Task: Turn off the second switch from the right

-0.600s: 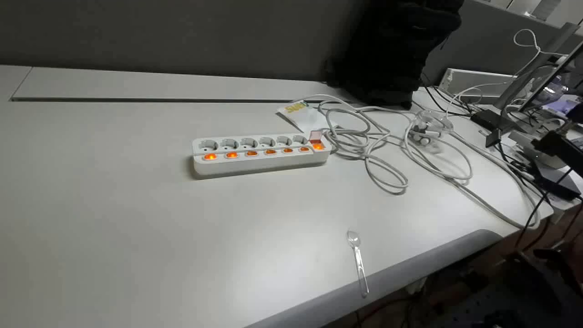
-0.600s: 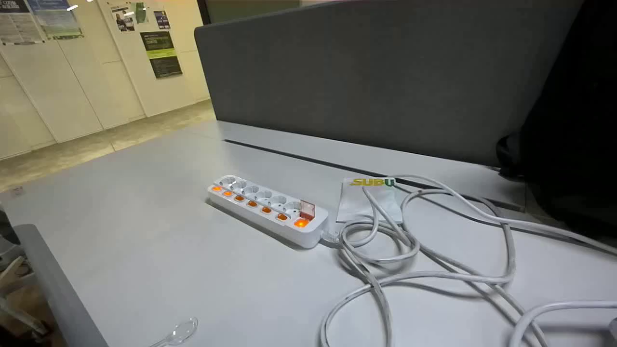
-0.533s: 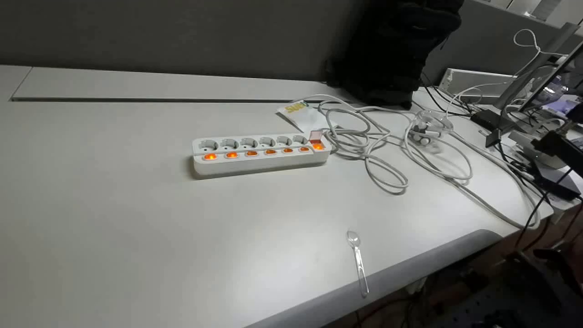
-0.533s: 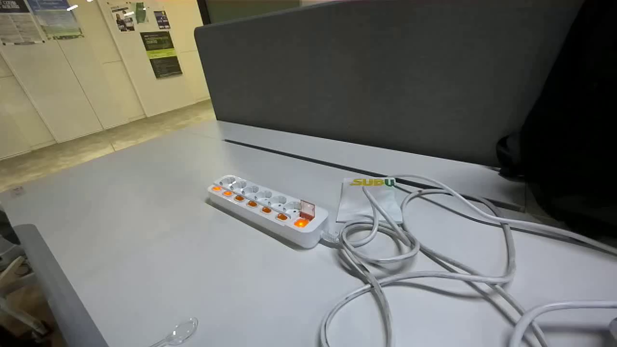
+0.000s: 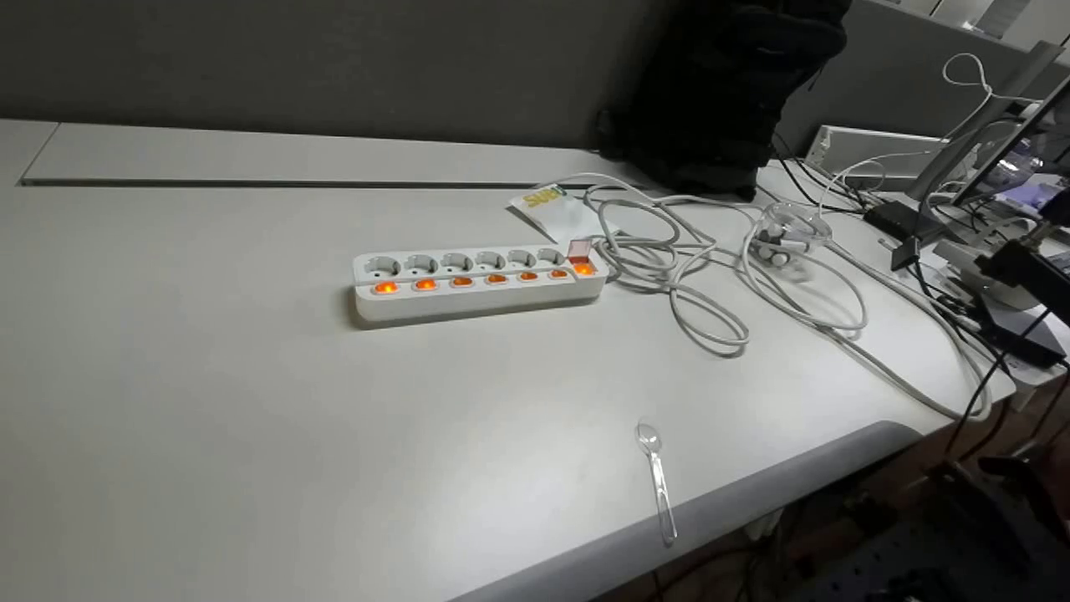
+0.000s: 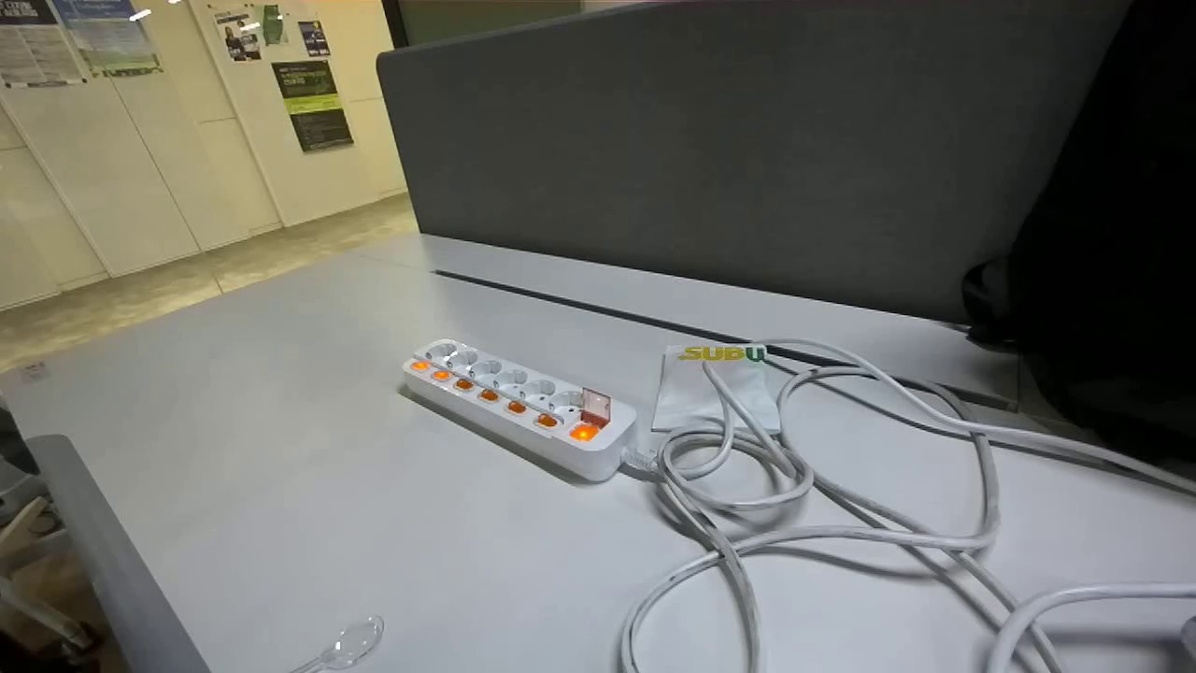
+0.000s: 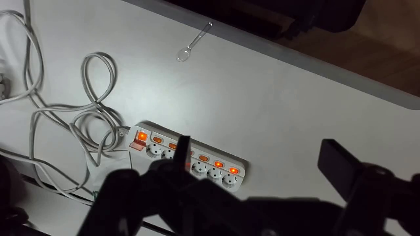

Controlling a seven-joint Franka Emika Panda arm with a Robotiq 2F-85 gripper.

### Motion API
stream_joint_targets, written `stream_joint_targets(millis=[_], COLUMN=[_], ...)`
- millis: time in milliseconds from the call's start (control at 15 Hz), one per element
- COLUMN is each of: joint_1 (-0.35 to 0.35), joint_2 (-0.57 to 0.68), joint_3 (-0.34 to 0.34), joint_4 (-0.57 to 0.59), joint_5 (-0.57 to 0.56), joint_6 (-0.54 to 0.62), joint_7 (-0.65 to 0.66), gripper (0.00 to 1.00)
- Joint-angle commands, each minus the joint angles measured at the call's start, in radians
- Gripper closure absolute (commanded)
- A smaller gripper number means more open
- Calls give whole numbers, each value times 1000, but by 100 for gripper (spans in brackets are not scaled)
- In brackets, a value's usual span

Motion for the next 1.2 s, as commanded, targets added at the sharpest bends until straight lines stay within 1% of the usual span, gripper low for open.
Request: stream_joint_targets(millis=[0, 133, 200, 467, 667, 933, 1000, 1067, 1133], joint_1=[15, 15, 7, -12, -26, -33, -33, -34, -34], joint_2=[3, 3, 7, 48, 122, 253, 287, 316, 340], joint_3=[-12, -12, -5, 8, 8, -1, -5, -10, -15], joint_4=[3, 3, -2, -30, -51, -44, -41, -40, -40], joint_5=[-5, -5, -21, -105, -162, -164, -159, -153, -150], joint_6=[-3, -3, 22, 172, 290, 372, 391, 410, 432], joint_7=[6, 6, 28, 73, 116, 181, 190, 202, 216], gripper=[0, 0, 0, 0, 0, 0, 25, 25, 33])
